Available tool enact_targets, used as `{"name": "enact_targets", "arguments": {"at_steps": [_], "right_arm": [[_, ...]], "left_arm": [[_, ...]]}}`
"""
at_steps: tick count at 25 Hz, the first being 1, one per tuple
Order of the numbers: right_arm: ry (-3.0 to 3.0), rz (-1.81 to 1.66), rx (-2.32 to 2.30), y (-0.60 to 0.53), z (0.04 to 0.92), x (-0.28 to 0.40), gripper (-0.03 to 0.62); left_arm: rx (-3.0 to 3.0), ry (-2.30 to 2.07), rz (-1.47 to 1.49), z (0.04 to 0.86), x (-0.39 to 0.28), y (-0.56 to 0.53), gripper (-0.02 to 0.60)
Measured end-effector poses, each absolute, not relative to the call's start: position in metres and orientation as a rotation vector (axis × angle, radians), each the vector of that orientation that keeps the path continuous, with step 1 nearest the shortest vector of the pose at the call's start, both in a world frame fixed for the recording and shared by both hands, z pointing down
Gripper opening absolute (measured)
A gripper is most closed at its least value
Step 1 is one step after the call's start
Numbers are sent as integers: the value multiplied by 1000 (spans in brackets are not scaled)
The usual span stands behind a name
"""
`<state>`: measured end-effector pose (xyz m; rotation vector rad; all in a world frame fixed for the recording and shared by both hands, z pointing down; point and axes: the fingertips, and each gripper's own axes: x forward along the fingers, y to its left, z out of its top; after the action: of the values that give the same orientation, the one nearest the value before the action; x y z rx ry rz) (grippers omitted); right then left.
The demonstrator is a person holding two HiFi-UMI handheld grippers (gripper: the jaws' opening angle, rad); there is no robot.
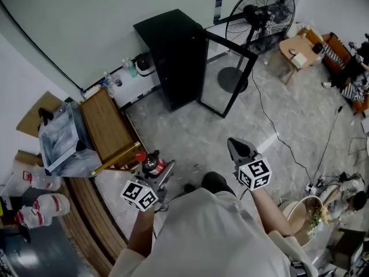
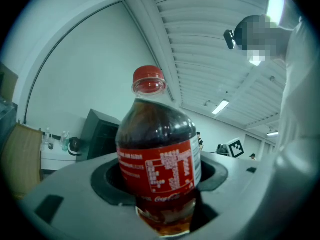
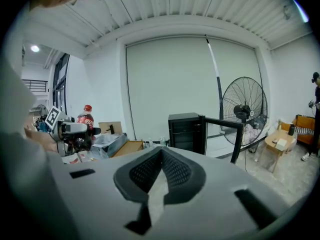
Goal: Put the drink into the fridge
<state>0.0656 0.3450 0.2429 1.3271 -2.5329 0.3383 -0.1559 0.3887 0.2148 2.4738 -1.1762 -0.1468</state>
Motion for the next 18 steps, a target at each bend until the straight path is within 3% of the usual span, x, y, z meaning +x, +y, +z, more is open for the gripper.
{"name": "enact_targets", "arguments": {"at_steps": [18], "right_arm": [[-2532,423,1247,237,276,74,-5]], "left_arm": [[2415,-1221,-152,224,-143,298,305]]}}
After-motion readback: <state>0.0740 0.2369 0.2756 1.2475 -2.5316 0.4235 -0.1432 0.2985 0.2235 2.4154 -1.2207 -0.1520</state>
